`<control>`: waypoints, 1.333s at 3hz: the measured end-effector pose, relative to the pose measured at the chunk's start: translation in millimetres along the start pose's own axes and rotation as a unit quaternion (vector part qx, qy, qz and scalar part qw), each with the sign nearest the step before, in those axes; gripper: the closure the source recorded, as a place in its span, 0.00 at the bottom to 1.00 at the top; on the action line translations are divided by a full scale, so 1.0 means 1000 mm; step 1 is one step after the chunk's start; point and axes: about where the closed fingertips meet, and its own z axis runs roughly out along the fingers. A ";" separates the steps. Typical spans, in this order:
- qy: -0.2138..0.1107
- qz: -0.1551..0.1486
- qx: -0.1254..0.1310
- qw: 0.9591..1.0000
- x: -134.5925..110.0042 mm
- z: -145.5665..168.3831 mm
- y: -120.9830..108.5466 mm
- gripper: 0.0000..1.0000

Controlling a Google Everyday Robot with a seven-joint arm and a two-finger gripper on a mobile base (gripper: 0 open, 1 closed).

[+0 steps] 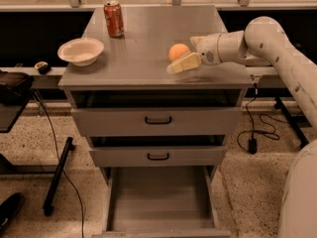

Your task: Pick orange from bottom drawer and place on counter

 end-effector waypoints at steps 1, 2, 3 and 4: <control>-0.013 -0.027 -0.011 0.999 -0.014 -0.009 0.003 0.00; -0.040 -0.088 -0.032 0.995 -0.039 -0.026 0.013 0.00; -0.033 -0.157 -0.038 0.986 -0.053 -0.052 0.018 0.00; -0.032 -0.171 -0.042 0.984 -0.054 -0.054 0.020 0.00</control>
Offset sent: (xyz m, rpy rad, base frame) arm -0.0370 -0.0063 0.0845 -0.0260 -0.3148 0.2457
